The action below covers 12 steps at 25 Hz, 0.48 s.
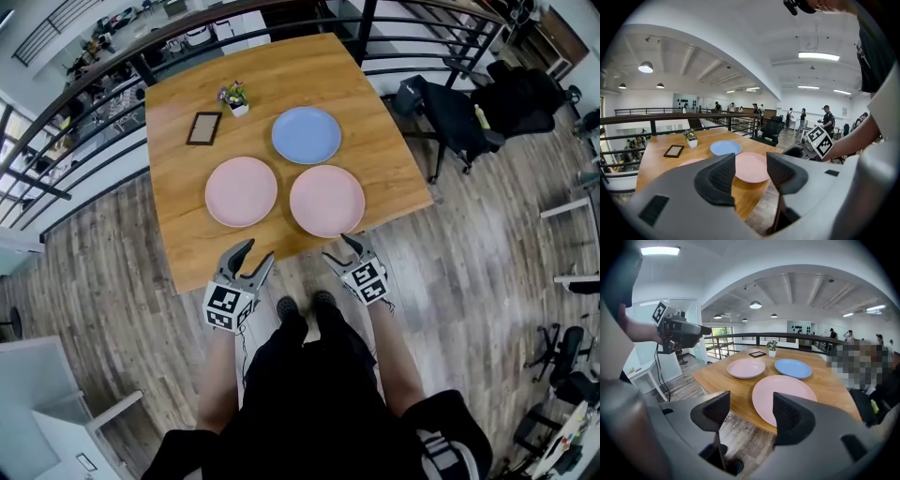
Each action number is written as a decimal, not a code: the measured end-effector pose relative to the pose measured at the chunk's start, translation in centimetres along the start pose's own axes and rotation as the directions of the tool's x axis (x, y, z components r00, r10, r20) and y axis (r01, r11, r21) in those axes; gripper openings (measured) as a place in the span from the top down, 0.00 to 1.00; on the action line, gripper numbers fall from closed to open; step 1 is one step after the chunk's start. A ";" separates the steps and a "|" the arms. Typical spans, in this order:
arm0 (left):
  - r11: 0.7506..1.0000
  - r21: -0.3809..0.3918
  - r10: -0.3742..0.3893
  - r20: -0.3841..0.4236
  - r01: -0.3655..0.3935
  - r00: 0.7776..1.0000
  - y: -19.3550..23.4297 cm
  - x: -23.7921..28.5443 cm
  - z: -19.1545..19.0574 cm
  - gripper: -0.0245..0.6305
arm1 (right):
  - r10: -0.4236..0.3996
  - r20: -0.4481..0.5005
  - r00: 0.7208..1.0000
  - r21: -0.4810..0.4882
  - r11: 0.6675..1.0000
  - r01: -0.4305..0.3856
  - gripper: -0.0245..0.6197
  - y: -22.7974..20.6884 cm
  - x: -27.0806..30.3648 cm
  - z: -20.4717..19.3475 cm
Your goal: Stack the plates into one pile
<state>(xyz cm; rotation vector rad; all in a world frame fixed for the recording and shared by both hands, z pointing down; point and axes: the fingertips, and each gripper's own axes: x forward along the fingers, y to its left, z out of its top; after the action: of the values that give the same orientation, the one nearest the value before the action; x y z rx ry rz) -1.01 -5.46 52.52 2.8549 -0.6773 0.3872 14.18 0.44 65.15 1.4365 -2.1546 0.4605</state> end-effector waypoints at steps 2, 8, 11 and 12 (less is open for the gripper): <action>1.000 -0.007 0.013 -0.008 -0.013 1.000 -0.2 0.4 -0.3 0.63 | 0.024 -0.013 1.000 -0.007 1.000 -0.024 0.50 -0.3 0.6 -0.5; 0.997 -0.039 0.063 -0.025 -0.064 0.998 -0.6 1.1 -1.2 0.63 | 0.085 -0.048 0.995 -0.045 0.995 -0.087 0.50 -1.2 2.4 -1.9; 0.994 -0.054 0.089 -0.028 -0.090 0.996 -0.8 1.4 -1.8 0.63 | 0.114 -0.076 0.991 -0.056 0.991 -0.118 0.51 -1.6 3.0 -2.9; 0.993 -0.059 0.097 -0.029 -0.098 0.995 -0.9 1.5 -1.9 0.63 | 0.121 -0.083 0.989 -0.059 0.990 -0.126 0.51 -1.7 3.2 -3.3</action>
<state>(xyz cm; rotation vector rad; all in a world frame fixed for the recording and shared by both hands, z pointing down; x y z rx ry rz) 0.34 -4.81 54.69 2.7627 -0.8117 0.4097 15.49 -0.85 69.68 1.2346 -2.1823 0.4809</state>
